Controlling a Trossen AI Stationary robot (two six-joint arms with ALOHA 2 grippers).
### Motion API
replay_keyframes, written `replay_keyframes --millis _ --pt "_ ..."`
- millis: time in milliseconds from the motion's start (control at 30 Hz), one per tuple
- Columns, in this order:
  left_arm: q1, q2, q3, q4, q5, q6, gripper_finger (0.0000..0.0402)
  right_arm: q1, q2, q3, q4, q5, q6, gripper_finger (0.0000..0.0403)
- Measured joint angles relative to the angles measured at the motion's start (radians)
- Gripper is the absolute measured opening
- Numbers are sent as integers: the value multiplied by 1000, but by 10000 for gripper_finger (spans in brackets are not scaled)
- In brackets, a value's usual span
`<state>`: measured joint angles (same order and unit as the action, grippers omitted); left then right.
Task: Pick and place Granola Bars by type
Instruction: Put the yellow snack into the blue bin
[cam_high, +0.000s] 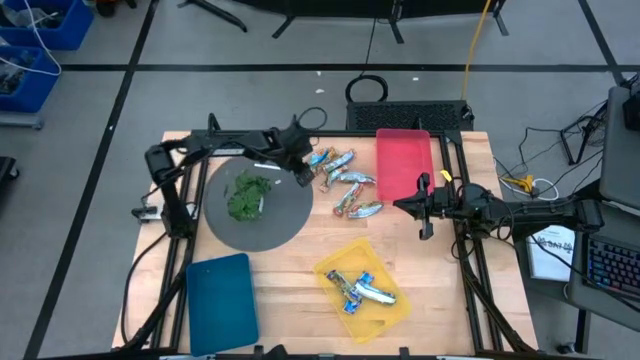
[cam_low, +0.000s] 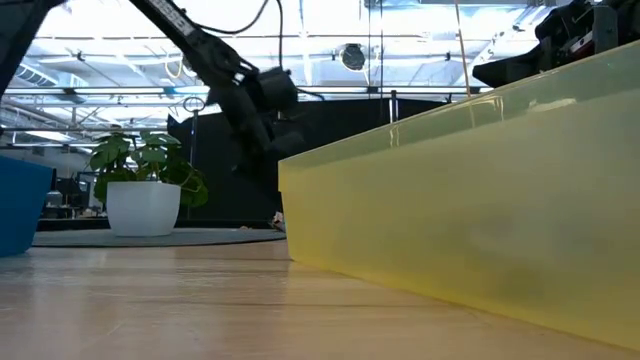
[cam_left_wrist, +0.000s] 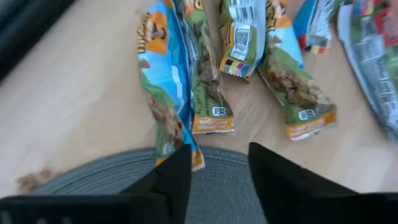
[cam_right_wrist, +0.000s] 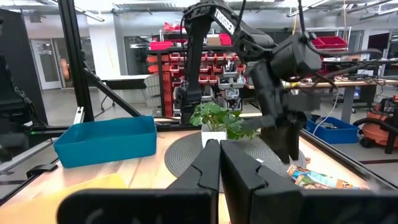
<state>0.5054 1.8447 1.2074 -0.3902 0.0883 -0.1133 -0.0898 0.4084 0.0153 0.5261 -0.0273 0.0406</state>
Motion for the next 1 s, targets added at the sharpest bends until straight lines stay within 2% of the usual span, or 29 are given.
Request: replay_keyframes --millis 133,267,433,1000 --pt "-9 57 27 3 -12 -5 215 0 0 0 0 0 0 4" --pt "-9 80 31 4 -63 -5 228 0 0 0 0 0 0 4" --pt "-4 74 31 3 -137 -1 212 0 0 0 0 0 0 4" --pt "19 72 31 10 -195 51 161 0 0 0 0 0 0 4"
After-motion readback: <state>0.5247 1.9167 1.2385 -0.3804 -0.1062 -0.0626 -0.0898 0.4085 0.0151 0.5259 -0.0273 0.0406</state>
